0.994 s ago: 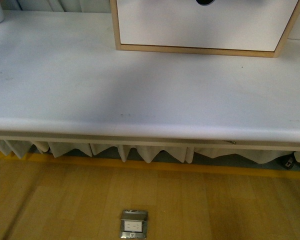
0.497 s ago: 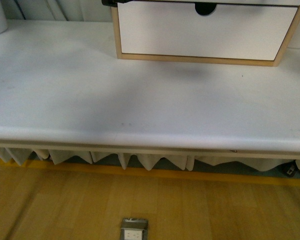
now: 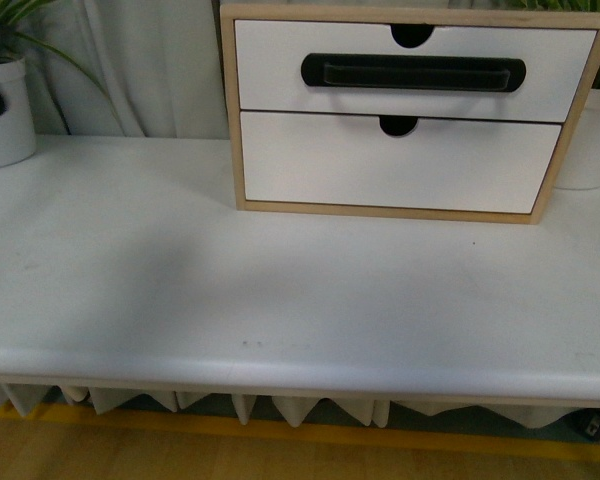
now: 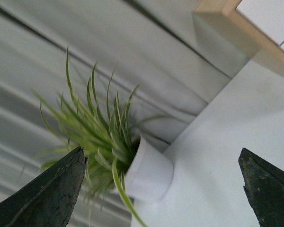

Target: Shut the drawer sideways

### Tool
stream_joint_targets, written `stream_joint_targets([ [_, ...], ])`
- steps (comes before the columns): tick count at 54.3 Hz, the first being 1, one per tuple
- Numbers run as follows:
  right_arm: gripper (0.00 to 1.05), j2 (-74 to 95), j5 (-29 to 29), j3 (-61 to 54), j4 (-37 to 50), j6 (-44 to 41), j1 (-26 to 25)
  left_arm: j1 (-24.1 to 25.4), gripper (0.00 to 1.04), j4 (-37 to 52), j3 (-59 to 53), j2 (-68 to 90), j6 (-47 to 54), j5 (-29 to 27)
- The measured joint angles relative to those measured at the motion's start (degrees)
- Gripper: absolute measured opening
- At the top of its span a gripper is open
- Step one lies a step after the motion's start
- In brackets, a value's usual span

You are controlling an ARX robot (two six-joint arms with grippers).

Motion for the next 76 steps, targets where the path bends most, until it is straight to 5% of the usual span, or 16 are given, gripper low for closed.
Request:
stream_joint_targets([
  [12, 0.95, -21.4, 2.84, -13.31, -6.8, 11.89, 0.0, 9.88, 0.98, -30.4, -14.71, -28.79, -27.82, -3.3],
  [27, 0.92, -22.71, 3.26, -13.88, -5.68, 16.74, 0.72, 10.62, 0.98, -31.23, -15.23, -30.82, -34.97, -1.86],
  [34, 0.71, -25.46, 3.21, -17.99, -1.07, 25.16, 3.61, 12.57, 0.78, -24.04, -18.45, -32.54, -48.17, 10.08],
  [58, 0.02, -32.35, 3.54, -26.82, 0.26, 29.4, 3.78, 12.83, 0.08, -27.71, -23.26, -41.59, -60.26, 11.15],
  [76, 0.01, -37.48, 3.54, -30.64, -0.57, 29.62, 3.78, 12.81, 0.04, -31.17, -26.43, -48.74, -61.07, 11.17],
])
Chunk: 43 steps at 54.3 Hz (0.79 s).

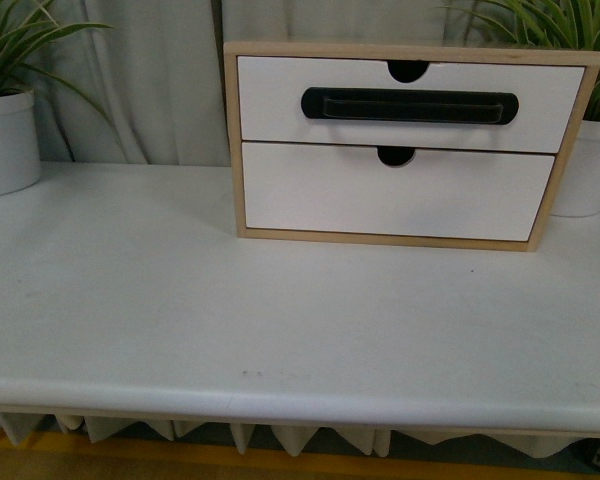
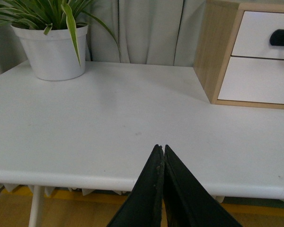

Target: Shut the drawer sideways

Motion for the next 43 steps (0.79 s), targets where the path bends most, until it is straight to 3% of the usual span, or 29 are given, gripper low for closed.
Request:
stream_joint_targets([
  [5, 0.01, -1.22, 0.0, -0.72, -0.52, 0.02, 0.0, 0.02, 0.04, -1.57, 0.0, -1.97, 0.0, 0.13],
  [12, 0.01, -8.24, -0.07, -1.53, -8.26, 0.0, 0.0, 0.02, 0.04, -3.82, 0.0, -4.07, 0.0, 0.09],
  [24, 0.01, -11.91, -0.07, -3.69, -8.46, 0.02, 0.02, 0.02, 0.04, -8.11, 0.0, -8.46, 0.0, 0.11],
  [29, 0.01, -12.07, -0.07, -3.69, -8.46, 0.02, 0.02, 0.02, 0.04, -16.81, 0.02, -15.15, -0.04, 0.11],
  [43, 0.01, -12.07, -0.04, -3.69, -8.46, 0.02, 0.02, 0.02, 0.04, -17.99, 0.02, -17.81, -0.07, 0.11],
])
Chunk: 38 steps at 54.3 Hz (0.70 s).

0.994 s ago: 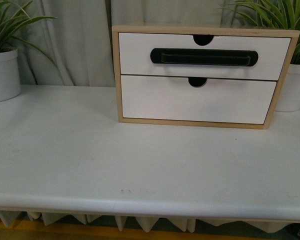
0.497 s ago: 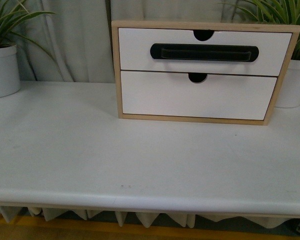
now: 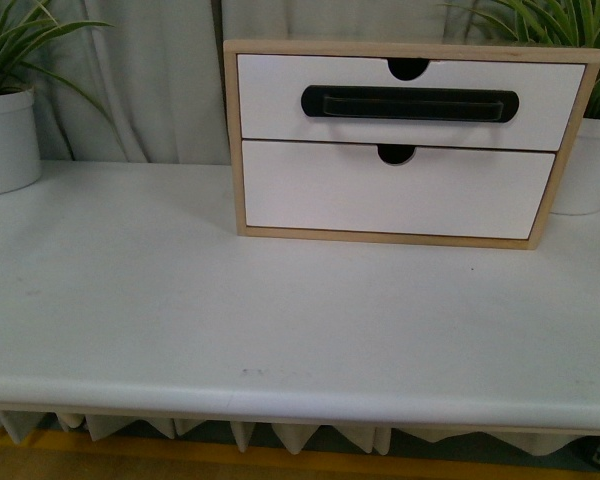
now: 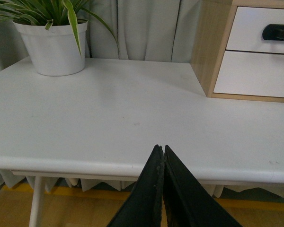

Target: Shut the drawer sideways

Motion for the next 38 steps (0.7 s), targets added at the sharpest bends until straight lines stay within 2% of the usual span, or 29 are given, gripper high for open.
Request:
stream_joint_targets([
  [5, 0.02, 0.0, 0.0, 0.0, 0.0, -0.04, 0.0, 0.0, 0.04, -0.02, 0.0, -0.04, 0.02, 0.0],
  [11, 0.19, 0.0, -0.02, 0.0, 0.0, 0.0, 0.0, 0.0, 0.19, -0.02, 0.0, -0.04, -0.11, 0.0],
  [14, 0.28, -0.02, -0.02, 0.0, 0.0, 0.0, 0.0, 0.0, 0.31, -0.02, 0.0, -0.04, -0.11, 0.0],
  [19, 0.52, 0.0, -0.02, 0.0, 0.0, 0.0, 0.0, 0.0, 0.51, -0.02, 0.0, -0.04, -0.11, 0.0],
  [30, 0.97, -0.02, 0.0, 0.0, 0.0, 0.04, 0.0, 0.0, 0.99, -0.02, 0.0, -0.04, -0.11, 0.0],
  [38, 0.95, 0.0, -0.02, 0.0, 0.0, 0.11, 0.0, 0.0, 0.98, -0.02, 0.0, -0.04, -0.11, 0.0],
])
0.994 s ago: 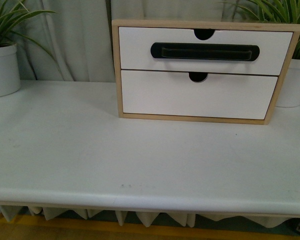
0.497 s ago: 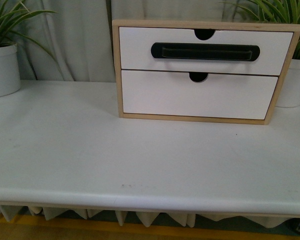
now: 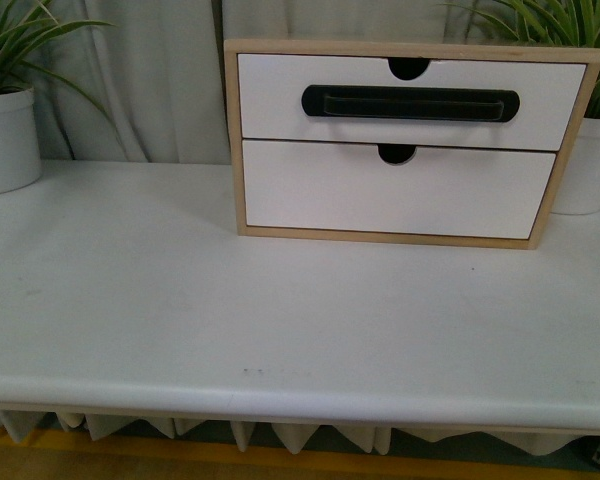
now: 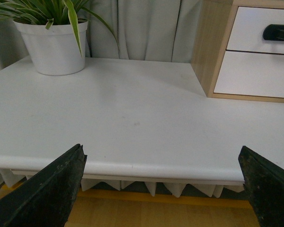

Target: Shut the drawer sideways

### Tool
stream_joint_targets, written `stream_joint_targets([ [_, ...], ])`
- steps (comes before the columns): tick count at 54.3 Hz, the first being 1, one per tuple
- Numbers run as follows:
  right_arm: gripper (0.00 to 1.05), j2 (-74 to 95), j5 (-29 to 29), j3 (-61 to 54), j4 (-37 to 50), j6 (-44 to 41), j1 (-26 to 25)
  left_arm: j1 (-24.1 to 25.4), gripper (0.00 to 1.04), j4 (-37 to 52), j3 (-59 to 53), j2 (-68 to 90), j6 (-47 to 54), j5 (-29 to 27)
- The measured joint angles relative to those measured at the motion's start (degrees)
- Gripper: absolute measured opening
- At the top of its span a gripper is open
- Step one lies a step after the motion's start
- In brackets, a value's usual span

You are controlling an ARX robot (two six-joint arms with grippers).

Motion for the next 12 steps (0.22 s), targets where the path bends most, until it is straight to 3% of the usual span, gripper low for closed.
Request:
stream_joint_targets([
  [12, 0.95, -0.02, 0.02, 0.0, 0.0, 0.0, 0.0, 0.0, 0.98, 0.0, 0.0, 0.0, 0.0, 0.0],
])
